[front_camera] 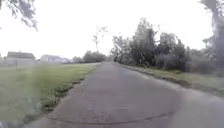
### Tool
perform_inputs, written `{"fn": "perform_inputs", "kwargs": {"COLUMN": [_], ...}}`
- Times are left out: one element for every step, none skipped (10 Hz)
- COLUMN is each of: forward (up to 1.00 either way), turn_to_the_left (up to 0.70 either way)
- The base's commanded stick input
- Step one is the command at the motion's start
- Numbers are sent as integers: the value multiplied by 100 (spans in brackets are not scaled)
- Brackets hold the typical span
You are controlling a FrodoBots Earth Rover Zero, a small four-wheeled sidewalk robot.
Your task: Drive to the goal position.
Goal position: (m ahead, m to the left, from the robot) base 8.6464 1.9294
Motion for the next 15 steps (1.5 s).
{"fn": "perform_inputs", "kwargs": {"forward": [85,85,85,85,85,85,85,85,85,85,85,85,85,85,85], "turn_to_the_left": [0,0,0,0,0,0,0,0,0,0,0,0,0,0,0]}}
